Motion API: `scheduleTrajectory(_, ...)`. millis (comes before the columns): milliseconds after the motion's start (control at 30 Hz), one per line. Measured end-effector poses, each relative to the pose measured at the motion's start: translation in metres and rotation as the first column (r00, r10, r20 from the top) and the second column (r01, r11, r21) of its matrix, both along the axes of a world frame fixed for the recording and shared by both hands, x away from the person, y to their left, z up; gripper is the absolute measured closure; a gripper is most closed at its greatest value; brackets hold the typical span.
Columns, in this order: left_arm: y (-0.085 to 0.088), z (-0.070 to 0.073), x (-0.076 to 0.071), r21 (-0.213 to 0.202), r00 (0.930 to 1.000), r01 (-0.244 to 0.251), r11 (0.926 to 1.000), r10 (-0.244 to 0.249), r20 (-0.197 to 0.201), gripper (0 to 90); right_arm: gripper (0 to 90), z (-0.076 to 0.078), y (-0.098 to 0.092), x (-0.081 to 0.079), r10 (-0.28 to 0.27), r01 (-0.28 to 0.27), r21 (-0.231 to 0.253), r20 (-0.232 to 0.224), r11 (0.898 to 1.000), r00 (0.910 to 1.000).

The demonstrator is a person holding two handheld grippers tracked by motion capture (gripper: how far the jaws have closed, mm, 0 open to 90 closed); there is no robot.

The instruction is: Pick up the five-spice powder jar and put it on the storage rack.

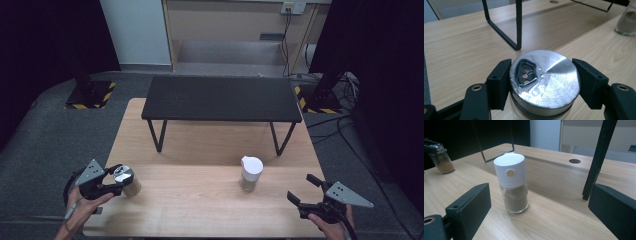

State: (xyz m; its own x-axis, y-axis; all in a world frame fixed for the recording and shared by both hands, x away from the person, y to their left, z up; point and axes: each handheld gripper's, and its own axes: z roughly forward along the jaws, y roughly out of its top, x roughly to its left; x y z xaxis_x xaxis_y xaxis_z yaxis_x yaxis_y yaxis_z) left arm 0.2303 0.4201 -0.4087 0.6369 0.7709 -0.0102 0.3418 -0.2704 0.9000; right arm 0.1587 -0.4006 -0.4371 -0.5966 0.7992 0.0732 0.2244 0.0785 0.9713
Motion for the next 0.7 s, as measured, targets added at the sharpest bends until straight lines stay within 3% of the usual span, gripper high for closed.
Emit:
scheduleTrajectory(400,-0.018,0.048,0.001,0.020,0.9939,0.106,0.9941,-0.107,0.027,33.5,4.9,0.000,-0.001,0.000,0.004,-0.004,0.000,0.003,1.000,1.0000)
scheduleTrajectory(467,-0.023,0.062,0.003,0.018,0.9891,0.144,0.9894,-0.145,0.027,33.5,4.9,0.000,-0.001,0.000,0.005,-0.005,0.001,0.003,1.000,1.0000)
scheduleTrajectory(567,-0.027,0.074,0.006,0.000,0.9837,0.178,0.9841,-0.178,0.027,33.5,4.9,0.000,-0.001,0.000,0.009,-0.009,0.000,0.006,1.000,0.9999)
scheduleTrajectory(667,-0.032,0.083,0.008,0.010,0.9788,0.202,0.9792,-0.203,0.031,33.5,4.9,0.000,-0.001,0.000,0.010,-0.010,-0.001,0.008,1.000,0.9999)
scheduleTrajectory(700,-0.037,0.092,0.011,0.012,0.9727,0.231,0.9729,-0.231,0.024,33.5,4.9,0.000,-0.001,0.000,0.011,-0.011,0.000,0.009,1.000,0.9999)
